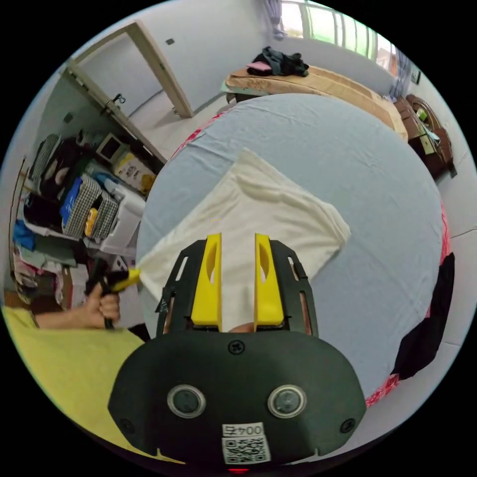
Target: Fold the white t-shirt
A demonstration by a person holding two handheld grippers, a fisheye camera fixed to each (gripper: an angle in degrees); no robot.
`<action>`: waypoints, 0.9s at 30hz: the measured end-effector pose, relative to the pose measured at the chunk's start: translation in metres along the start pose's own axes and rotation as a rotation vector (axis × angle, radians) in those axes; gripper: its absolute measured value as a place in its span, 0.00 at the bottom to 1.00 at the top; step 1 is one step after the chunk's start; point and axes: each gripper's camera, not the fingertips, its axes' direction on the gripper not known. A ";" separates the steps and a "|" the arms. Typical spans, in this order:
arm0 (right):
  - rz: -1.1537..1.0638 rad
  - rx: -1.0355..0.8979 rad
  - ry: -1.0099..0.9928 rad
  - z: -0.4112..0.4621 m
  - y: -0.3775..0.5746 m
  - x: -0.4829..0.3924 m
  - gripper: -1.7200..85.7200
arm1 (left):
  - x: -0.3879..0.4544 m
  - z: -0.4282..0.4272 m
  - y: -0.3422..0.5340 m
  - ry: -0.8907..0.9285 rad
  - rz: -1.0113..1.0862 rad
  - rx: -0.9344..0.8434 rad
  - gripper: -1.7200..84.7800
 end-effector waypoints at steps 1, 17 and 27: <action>-0.020 0.005 0.008 -0.002 0.034 -0.010 0.13 | 0.001 -0.002 0.000 -0.013 0.004 0.005 0.03; 0.100 0.070 0.131 0.058 0.263 -0.126 0.11 | 0.141 0.168 0.016 -0.672 0.727 -0.246 0.02; 0.094 0.083 0.231 0.071 0.289 -0.156 0.06 | 0.139 0.231 0.028 -0.845 0.830 -0.326 0.03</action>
